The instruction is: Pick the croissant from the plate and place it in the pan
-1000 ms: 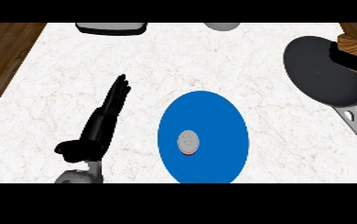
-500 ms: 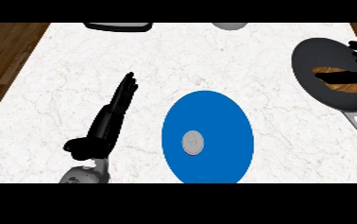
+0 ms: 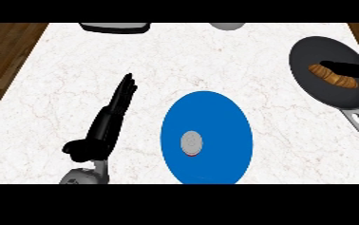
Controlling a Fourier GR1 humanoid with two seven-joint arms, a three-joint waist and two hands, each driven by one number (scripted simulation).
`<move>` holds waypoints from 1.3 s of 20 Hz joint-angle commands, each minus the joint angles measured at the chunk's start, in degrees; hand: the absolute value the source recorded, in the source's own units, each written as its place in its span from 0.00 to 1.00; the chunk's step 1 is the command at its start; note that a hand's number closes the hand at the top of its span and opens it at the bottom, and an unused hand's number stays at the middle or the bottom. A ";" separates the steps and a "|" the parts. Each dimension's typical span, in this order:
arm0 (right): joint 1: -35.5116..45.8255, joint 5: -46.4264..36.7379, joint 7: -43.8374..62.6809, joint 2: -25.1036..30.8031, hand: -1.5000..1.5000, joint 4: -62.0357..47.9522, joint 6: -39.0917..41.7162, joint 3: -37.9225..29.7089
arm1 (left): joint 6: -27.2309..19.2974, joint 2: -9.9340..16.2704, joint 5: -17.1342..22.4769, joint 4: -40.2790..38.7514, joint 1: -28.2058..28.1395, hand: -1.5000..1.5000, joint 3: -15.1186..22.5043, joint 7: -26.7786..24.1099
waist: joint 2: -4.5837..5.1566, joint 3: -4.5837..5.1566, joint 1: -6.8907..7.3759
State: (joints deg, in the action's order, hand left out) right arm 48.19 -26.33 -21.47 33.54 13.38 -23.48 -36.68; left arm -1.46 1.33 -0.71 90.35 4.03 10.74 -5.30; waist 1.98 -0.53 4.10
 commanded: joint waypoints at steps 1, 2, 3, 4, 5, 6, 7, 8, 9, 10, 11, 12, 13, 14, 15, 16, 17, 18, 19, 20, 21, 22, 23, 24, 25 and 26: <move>-0.57 5.68 -4.16 2.48 0.00 -0.05 5.35 -5.20 | 0.11 -0.13 0.16 0.11 -1.53 0.50 0.20 -0.40 | -0.53 0.13 -1.00; -2.52 7.11 -6.05 3.22 0.00 -0.43 7.30 -6.58 | -0.02 1.16 0.03 1.29 -1.88 0.50 -0.87 0.09 | -0.51 0.08 -0.95; -2.44 7.89 -6.68 2.76 0.00 -0.72 8.54 -7.09 | 1.92 2.65 2.38 1.30 -1.36 0.50 -3.09 -0.38 | -0.62 0.16 -1.07; -1.88 8.49 -5.89 4.59 0.00 -0.95 11.29 -7.46 | -0.17 0.16 0.16 -1.59 -2.02 0.50 -1.02 -1.99 | -0.73 0.23 -1.70; -4.19 9.77 -7.81 3.98 0.00 -1.81 13.95 -8.48 | -0.03 1.33 -0.04 0.19 -1.18 0.50 -1.69 -1.21 | -0.78 0.18 -1.77; -5.81 10.74 -10.34 3.92 0.00 -1.61 15.62 -9.23 | 1.50 2.83 1.35 2.68 -2.31 0.50 -2.38 -0.21 | -0.94 0.17 -1.67; -5.80 11.28 -9.47 6.42 0.00 -2.03 19.96 -9.51 | 1.48 2.01 1.98 0.56 -1.91 0.50 -2.68 -0.33 | -0.90 0.20 -2.07; -6.96 12.09 -10.40 7.41 0.00 -2.16 23.43 -9.99 | 0.70 2.00 0.87 1.60 -3.68 0.50 -2.00 -0.78 | -1.10 0.21 -2.20; -7.57 12.52 -12.52 5.03 0.00 -2.44 24.88 -9.96 | -0.73 0.26 -0.17 -0.76 -2.06 0.50 -1.38 -1.19 | -1.04 0.23 -2.49; -7.88 12.45 -12.27 5.07 0.00 -2.45 27.17 -9.30 | -1.11 -0.24 -0.54 -1.88 -2.12 0.50 -1.30 -2.16 | -1.29 0.32 -2.86; -10.33 12.59 -15.21 5.76 0.00 -2.62 30.23 -9.40 | 0.26 1.04 0.70 -0.17 -2.50 0.50 -1.89 -0.49 | -1.16 0.24 -2.56; -11.44 12.30 -16.02 6.63 0.00 -2.52 31.35 -8.91 | -0.13 0.47 0.66 -1.49 -0.74 0.50 -2.39 -1.23 | -1.14 0.27 -2.71; -11.42 12.54 -17.49 5.13 0.00 -1.99 31.26 -8.60 | 0.89 1.69 0.76 0.07 -1.98 0.50 -2.30 -0.49 | -1.32 0.31 -2.61; -11.28 12.18 -15.63 6.86 0.00 -1.78 33.46 -7.63 | 0.45 2.29 0.95 2.61 -2.68 0.50 -2.96 1.25 | -1.52 0.36 -2.74; -14.41 13.02 -19.53 7.75 0.00 -1.96 36.60 -8.57 | 1.02 1.87 0.87 1.03 -3.48 0.50 -2.33 -1.14 | -1.38 0.30 -2.80; -13.56 13.23 -18.52 5.57 0.00 -1.02 34.67 -7.50 | 1.10 2.87 1.08 2.54 -4.55 0.50 -3.34 -0.23 | -1.64 0.40 -3.02; -14.09 12.78 -20.08 6.09 0.00 -1.70 35.54 -7.29 | 0.86 1.25 1.03 0.79 -2.09 0.50 -2.45 -0.09 | -1.38 0.33 -2.73; -15.25 12.94 -21.17 5.15 0.00 -0.74 34.19 -6.71 | 2.49 3.23 2.90 1.50 -0.61 0.50 -4.71 2.93 | -1.55 0.38 -3.07; -16.84 13.18 -22.64 6.78 0.00 -1.33 35.23 -7.28 | 3.39 3.49 2.96 0.27 -4.92 0.50 -4.70 -3.22 | -1.42 0.35 -2.75; -15.40 12.09 -21.45 5.52 0.00 -0.96 33.38 -5.56 | -1.23 -0.01 -0.08 -0.16 0.38 0.50 -2.80 1.79 | -1.47 0.36 -2.98; -15.77 12.54 -23.76 4.38 0.00 -0.99 33.33 -5.86 | -0.91 0.09 0.39 -2.33 3.69 0.50 -3.98 1.72 | -1.39 0.34 -3.04; -15.65 12.91 -22.76 4.79 0.00 -0.89 32.72 -5.48 | 0.29 0.86 -0.19 -3.95 -0.54 0.50 -3.61 -2.46 | -1.48 0.38 -2.98; -15.68 13.46 -19.69 5.10 0.00 -0.09 33.26 -4.59 | -0.34 0.01 0.62 -3.18 2.07 0.50 -4.20 0.71 | -1.68 0.44 -3.39; -16.86 13.33 -22.86 5.72 0.00 -0.81 32.95 -5.01 | 2.01 1.77 2.26 -0.36 -2.46 0.50 -4.52 -0.83 | -1.56 0.38 -2.89; -16.67 13.30 -22.26 3.91 0.00 0.12 31.92 -3.74 | 1.47 2.13 1.28 -0.89 1.09 0.50 -4.98 1.91 | -1.67 0.42 -3.24; -19.11 13.92 -22.92 5.55 0.00 1.24 35.49 -3.54 | 1.73 1.96 0.33 2.33 -4.56 0.50 -2.96 -1.30 | -1.86 0.46 -3.47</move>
State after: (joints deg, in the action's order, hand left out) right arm 31.83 -13.14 -43.18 38.72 13.10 9.88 -41.69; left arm -0.42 2.84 0.26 89.96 2.86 6.90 -5.36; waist 0.38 -0.14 0.98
